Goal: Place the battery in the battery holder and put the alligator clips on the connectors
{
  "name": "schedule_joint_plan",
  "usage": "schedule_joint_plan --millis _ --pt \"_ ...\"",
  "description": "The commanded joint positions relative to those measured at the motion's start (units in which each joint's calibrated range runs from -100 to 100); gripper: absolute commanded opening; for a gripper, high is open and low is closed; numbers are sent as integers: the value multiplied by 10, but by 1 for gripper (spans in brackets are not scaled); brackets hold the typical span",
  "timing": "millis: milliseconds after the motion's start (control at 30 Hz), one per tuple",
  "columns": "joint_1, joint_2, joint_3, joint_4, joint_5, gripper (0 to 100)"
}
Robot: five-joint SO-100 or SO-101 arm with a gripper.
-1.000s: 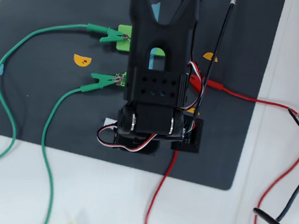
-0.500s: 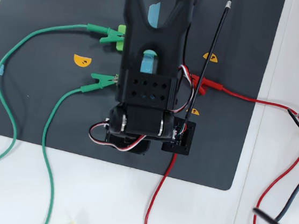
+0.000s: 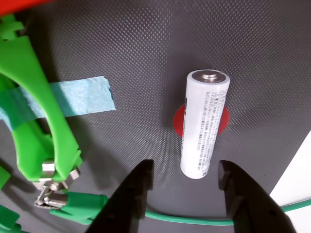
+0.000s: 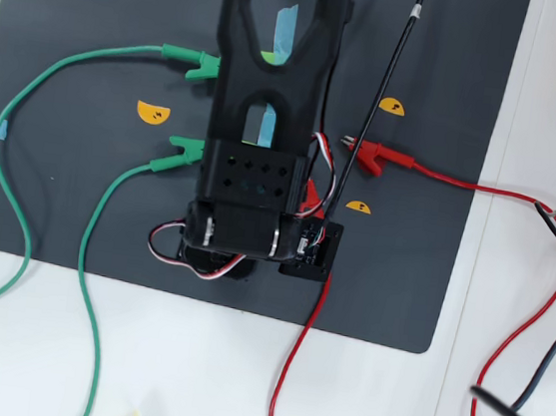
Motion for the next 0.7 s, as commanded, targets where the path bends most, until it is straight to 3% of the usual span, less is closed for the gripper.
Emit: schedule_joint_plan --millis 0,667 --pt "12 -7 -23 -6 -1 17" --pt "5 10 -15 -41 -1 17"
